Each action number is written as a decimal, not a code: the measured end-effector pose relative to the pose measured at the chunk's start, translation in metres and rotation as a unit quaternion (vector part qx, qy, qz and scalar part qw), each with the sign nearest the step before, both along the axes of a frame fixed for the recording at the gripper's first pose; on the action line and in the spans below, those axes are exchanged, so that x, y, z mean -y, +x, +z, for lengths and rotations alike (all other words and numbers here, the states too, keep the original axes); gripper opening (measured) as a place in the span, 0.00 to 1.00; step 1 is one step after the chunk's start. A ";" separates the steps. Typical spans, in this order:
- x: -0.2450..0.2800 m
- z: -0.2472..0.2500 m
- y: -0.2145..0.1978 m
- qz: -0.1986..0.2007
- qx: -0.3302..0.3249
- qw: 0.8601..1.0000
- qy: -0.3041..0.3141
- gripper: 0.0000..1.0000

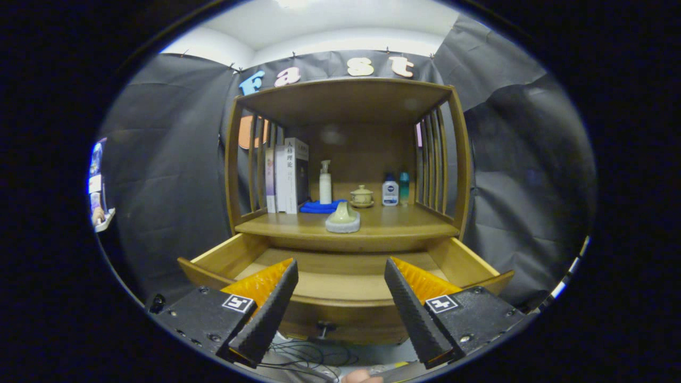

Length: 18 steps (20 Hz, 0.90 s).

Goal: Pull open the drawer, take out the items inside it, and place them on the countertop above the cabinet.

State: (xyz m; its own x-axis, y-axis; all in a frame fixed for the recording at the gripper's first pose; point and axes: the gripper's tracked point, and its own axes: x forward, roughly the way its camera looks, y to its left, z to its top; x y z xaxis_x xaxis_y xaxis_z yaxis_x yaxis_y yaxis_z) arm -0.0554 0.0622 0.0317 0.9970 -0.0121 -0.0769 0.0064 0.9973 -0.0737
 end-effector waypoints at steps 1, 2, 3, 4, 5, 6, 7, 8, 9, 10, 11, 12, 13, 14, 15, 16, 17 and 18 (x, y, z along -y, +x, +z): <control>0.000 -0.004 -0.005 0.000 0.002 1.000 0.001 1.00; -0.003 -0.009 -0.010 0.003 0.002 1.000 -0.001 1.00; -0.003 -0.016 -0.014 0.001 0.001 1.000 -0.004 1.00; -0.003 -0.022 -0.017 -0.002 0.000 1.000 -0.008 1.00; -0.002 -0.027 -0.020 -0.007 -0.001 1.000 -0.012 1.00; -0.002 -0.033 -0.021 -0.008 -0.003 1.000 -0.014 1.00; -0.004 -0.041 -0.023 -0.008 -0.008 1.000 -0.013 1.00; -0.005 -0.047 -0.023 -0.008 -0.012 1.000 -0.007 1.00; -0.005 -0.051 -0.023 -0.009 -0.013 1.000 0.001 1.00; -0.006 -0.054 -0.021 -0.010 -0.014 1.000 0.007 1.00; -0.004 -0.059 -0.018 -0.013 -0.014 1.000 0.012 1.00; -0.001 -0.063 -0.016 -0.019 -0.015 1.000 0.015 1.00; 0.002 -0.068 -0.015 -0.024 -0.019 0.999 0.017 1.00; 0.003 -0.072 -0.012 -0.027 -0.022 0.999 0.022 1.00; 0.004 -0.077 -0.010 -0.029 -0.026 0.999 0.026 1.00; 0.006 -0.081 -0.007 -0.031 -0.031 0.999 0.029 1.00; 0.007 -0.083 -0.004 -0.033 -0.032 0.998 0.032 1.00; 0.008 -0.083 -0.001 -0.034 -0.031 0.998 0.030 1.00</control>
